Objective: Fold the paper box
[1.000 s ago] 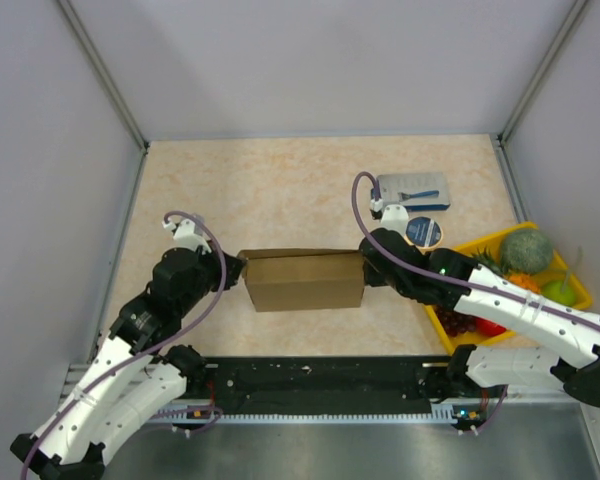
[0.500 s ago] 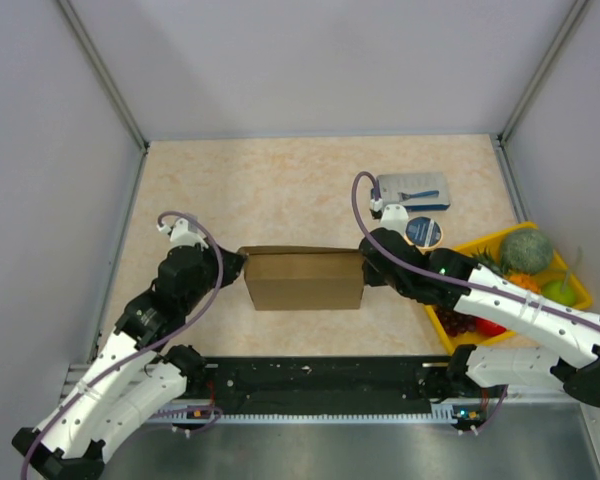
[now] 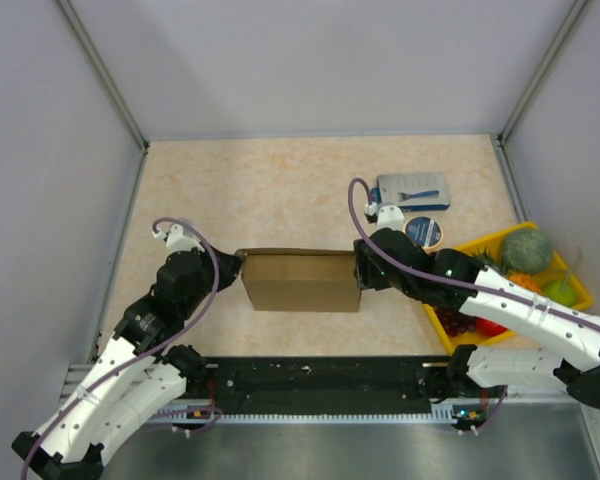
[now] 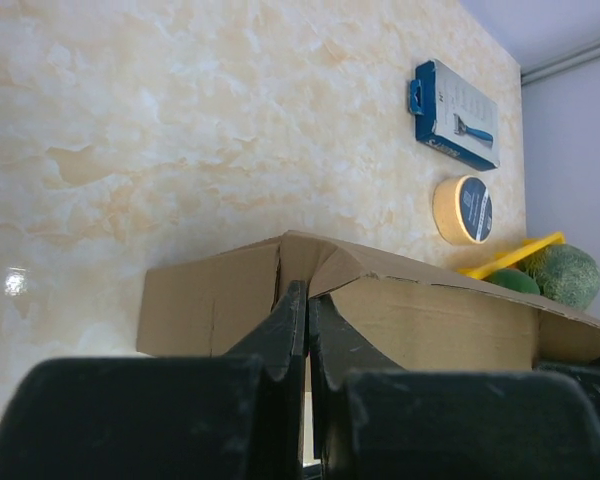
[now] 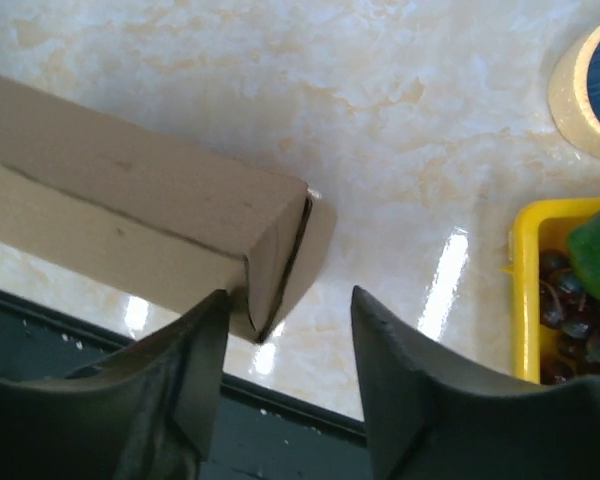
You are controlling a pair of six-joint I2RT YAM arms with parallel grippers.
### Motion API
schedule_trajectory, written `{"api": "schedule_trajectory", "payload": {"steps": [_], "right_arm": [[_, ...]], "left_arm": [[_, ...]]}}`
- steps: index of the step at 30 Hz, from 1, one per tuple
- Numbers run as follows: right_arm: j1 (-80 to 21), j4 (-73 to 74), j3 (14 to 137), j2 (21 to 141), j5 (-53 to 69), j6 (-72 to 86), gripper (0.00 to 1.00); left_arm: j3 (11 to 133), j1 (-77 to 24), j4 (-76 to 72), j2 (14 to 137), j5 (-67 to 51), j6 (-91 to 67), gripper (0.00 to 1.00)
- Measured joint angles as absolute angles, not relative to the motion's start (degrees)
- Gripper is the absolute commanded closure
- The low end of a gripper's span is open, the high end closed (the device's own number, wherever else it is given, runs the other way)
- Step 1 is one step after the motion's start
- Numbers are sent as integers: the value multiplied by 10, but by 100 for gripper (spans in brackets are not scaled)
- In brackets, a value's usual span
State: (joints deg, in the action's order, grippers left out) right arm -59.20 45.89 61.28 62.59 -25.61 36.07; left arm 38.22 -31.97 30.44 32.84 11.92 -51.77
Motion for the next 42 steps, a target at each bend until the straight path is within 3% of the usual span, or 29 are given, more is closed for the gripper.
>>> {"api": "schedule_trajectory", "payload": {"steps": [4,11,15,17,18,24,32,35,39,42], "right_arm": [[-592,484,648,610,-235,328,24],[-592,482,844,650,-215,314,24],[-583,426,945,742,-161,358,37],[-570,394,967,796,-121,393,54],[-558,379,970,822,-100,413,57],[-515,331,964,933,-19,513,67],[-516,228,854,936,50,596,73],[-517,188,786,921,61,618,75],[-517,149,722,910,76,638,75],[-518,128,697,902,81,642,76]], "left_arm": [[377,-319,303,323,138,-522,100],[374,-319,306,320,155,-524,100],[374,-318,306,320,158,-524,100],[374,-318,307,320,160,-524,100],[375,-318,307,320,160,-524,100],[374,-318,313,308,159,-512,100],[362,-318,294,303,150,-505,99],[355,-318,282,302,138,-500,91],[348,-318,285,288,118,-489,64],[340,-318,303,268,95,-476,52]]}}
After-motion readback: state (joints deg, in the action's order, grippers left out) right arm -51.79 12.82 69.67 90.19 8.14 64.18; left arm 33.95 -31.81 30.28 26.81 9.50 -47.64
